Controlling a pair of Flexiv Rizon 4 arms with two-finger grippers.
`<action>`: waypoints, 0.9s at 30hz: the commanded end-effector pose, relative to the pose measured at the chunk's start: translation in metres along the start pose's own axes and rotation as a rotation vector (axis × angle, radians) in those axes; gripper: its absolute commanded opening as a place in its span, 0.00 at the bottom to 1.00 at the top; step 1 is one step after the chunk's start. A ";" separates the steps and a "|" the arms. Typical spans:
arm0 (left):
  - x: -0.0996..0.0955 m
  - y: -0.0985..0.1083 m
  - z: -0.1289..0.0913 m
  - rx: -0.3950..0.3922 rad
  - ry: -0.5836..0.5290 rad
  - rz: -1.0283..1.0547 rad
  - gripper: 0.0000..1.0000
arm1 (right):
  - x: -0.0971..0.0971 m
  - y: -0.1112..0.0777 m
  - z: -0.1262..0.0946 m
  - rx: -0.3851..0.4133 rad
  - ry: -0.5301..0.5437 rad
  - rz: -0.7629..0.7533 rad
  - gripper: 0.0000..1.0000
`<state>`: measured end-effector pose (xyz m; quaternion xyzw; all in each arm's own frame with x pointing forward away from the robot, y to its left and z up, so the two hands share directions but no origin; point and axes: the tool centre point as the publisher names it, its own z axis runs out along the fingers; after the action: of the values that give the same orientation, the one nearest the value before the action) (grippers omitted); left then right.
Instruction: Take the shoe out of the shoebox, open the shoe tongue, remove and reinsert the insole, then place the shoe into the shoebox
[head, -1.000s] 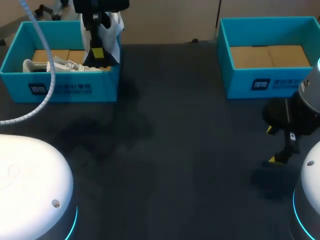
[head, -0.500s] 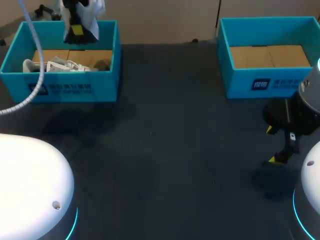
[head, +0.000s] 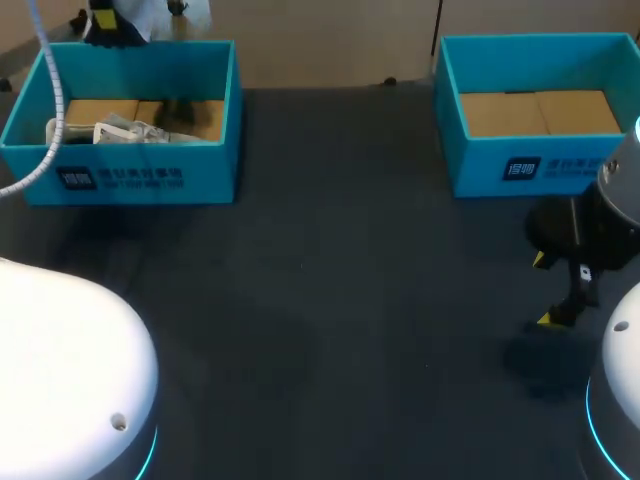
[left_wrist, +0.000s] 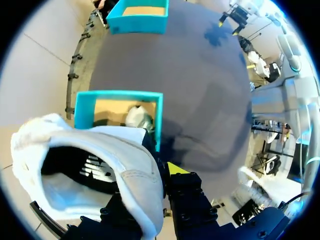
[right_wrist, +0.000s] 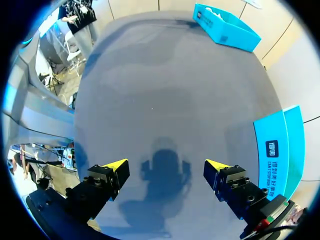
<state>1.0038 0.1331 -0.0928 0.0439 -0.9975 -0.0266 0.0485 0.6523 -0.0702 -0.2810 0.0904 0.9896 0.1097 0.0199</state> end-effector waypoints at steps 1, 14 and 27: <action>-0.029 0.012 0.000 0.006 0.032 0.008 0.00 | 0.001 0.000 0.001 0.001 -0.002 0.000 1.00; -0.029 0.012 0.000 0.006 0.032 0.008 0.00 | 0.001 0.000 0.001 0.001 -0.002 0.000 1.00; -0.146 0.054 0.016 0.043 0.062 -0.059 0.00 | 0.001 0.000 0.001 0.001 -0.002 0.000 1.00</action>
<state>1.0985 0.1901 -0.1167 0.0890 -0.9955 -0.0222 0.0217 0.6523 -0.0702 -0.2810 0.0902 0.9897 0.1097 0.0200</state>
